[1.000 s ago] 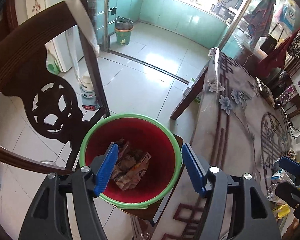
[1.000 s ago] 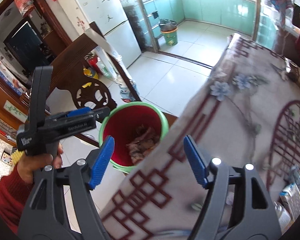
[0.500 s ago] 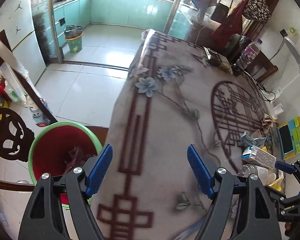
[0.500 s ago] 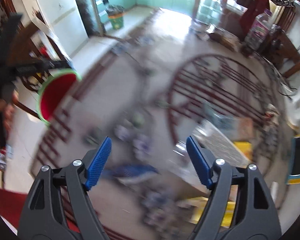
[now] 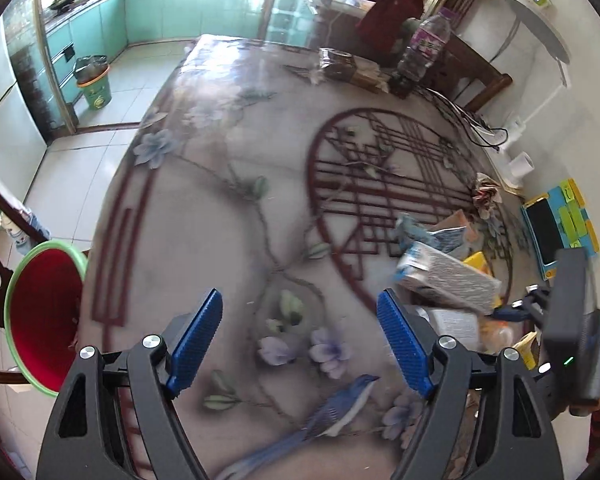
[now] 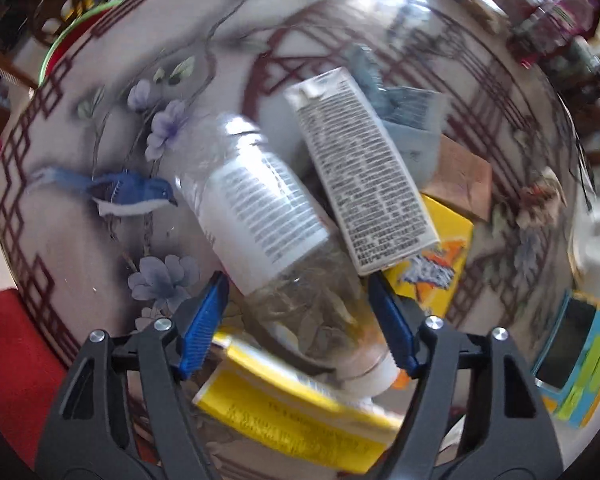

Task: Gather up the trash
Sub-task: 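Grasp the white Yili milk carton with the left tool while the right tool grasps the clear plastic bottle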

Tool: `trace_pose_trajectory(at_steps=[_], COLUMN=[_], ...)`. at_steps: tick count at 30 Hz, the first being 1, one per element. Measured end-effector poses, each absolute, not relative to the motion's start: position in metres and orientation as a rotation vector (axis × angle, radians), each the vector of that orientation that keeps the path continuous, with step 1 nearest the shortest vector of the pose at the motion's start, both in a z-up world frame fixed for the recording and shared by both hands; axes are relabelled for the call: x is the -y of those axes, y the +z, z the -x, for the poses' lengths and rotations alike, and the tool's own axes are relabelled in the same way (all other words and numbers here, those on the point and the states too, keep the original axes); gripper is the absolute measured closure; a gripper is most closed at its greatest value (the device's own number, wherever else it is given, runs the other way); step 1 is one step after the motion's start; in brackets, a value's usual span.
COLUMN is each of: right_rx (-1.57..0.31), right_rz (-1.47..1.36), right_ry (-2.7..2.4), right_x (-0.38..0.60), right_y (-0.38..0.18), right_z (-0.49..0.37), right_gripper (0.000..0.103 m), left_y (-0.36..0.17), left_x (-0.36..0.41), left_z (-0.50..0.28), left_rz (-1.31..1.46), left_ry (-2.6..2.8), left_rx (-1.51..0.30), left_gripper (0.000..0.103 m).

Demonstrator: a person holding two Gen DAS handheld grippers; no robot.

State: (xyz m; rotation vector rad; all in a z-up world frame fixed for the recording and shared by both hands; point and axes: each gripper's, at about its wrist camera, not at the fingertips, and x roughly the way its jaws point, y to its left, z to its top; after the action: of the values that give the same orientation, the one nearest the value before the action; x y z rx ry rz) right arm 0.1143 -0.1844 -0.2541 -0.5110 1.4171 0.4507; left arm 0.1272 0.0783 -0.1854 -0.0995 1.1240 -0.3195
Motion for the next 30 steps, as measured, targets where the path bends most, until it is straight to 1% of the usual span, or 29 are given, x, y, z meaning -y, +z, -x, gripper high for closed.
trace_pose_trajectory(at_steps=[4,5,7,10,15,17,19,22,23,24,25,28,30], right_rx=[-1.385,-1.371,-1.370,-1.368,-1.284,-1.224,-1.174,-1.155,-1.165,-1.183,-1.199,-1.234,-1.249], right_rz=[0.488,0.430,0.274,0.041,-0.327,-0.509,-0.616,-0.631,-0.606,-0.556,-0.496,-0.380,-0.391], right_ry=[0.541,0.569,0.615,0.624,0.511,0.425,0.331,0.251,0.236,0.220,0.198,0.153,0.160], right_x=[0.177,0.181,0.190,0.216,0.284,0.325,0.355,0.376,0.377,0.375,0.371,0.374,0.374], right_y=[-0.252,-0.245,-0.234,-0.221,-0.197,-0.191,-0.189,-0.188,-0.188,-0.189,-0.189,-0.195,-0.203], right_z=[-0.109,-0.108,-0.108,-0.109,-0.100,-0.094,-0.089,-0.085,-0.084,-0.082,-0.081,-0.074,-0.074], right_gripper=[0.044,0.044,0.044,0.044,0.045,0.045,0.045,0.045,0.047,0.056,0.059,0.059,0.059], left_y=[-0.169,-0.166,-0.162,-0.163,-0.173,-0.181,-0.192,-0.211,-0.216,-0.222,-0.227,-0.242,-0.250], left_x=[-0.051,-0.046,-0.039,-0.034,-0.029,-0.025,-0.015,0.012,0.020,0.028,0.037,0.060,0.072], left_z=[-0.125,-0.125,-0.128,-0.135,-0.142,-0.142,-0.141,-0.143,-0.145,-0.147,-0.150,-0.162,-0.170], left_rz=[0.066,0.057,0.051,0.086,0.136,0.187,0.248,0.255,0.264,0.281,0.291,0.286,0.295], left_ry=[-0.341,-0.342,-0.341,-0.334,-0.256,-0.247,-0.282,-0.331,-0.343,-0.354,-0.362,-0.356,-0.345], left_rx=[-1.079,-1.069,-1.060,-1.071,-1.105,-1.138,-1.183,-1.241,-1.255,-1.269,-1.283,-1.328,-1.354], left_gripper=[0.027,0.027,0.024,0.023,0.023,0.023,0.023,0.023,0.023,0.023,0.023,0.023,0.023])
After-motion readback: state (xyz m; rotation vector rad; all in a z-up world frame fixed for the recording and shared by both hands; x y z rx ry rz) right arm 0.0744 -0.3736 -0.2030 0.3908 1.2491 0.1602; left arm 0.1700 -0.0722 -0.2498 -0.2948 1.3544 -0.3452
